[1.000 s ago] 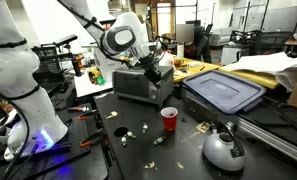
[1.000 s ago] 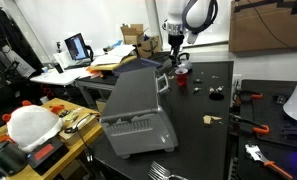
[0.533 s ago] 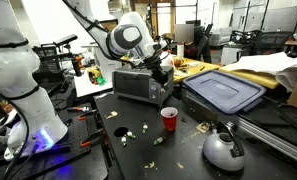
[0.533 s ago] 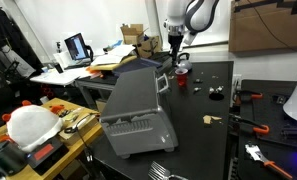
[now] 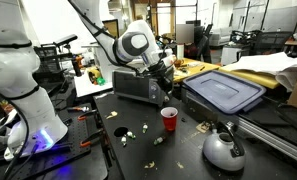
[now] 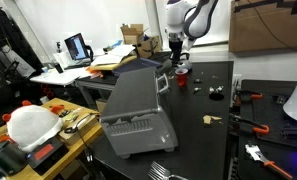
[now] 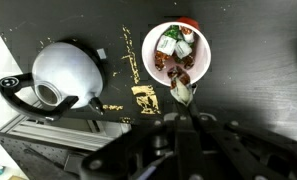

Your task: Put one sweet in the cup

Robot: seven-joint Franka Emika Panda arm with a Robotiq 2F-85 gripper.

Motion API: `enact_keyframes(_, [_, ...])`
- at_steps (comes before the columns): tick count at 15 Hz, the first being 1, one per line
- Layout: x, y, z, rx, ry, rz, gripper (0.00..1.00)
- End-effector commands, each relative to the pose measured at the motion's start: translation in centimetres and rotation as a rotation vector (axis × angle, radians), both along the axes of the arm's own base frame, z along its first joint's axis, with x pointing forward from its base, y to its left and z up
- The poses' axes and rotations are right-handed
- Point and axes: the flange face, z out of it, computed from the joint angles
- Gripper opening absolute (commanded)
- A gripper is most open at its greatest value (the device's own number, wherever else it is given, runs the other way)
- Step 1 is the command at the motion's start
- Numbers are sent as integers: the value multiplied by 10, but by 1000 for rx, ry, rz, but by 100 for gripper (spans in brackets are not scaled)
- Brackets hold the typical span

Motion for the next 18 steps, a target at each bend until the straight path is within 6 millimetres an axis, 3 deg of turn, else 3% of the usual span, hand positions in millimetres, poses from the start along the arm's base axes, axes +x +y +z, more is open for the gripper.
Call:
enact_keyframes(1, [6,-10,-9,-14,-2,-38,1])
enact_keyframes(10, [6,-24,-29,-10,32,-72,1])
enact_keyframes(11, [5,-24,-30,-7,35,-73,27])
enact_keyframes(13, [5,-24,-32,-1,41,-75,35])
enact_keyframes(18, [4,-18,-28,24,33,-102,73])
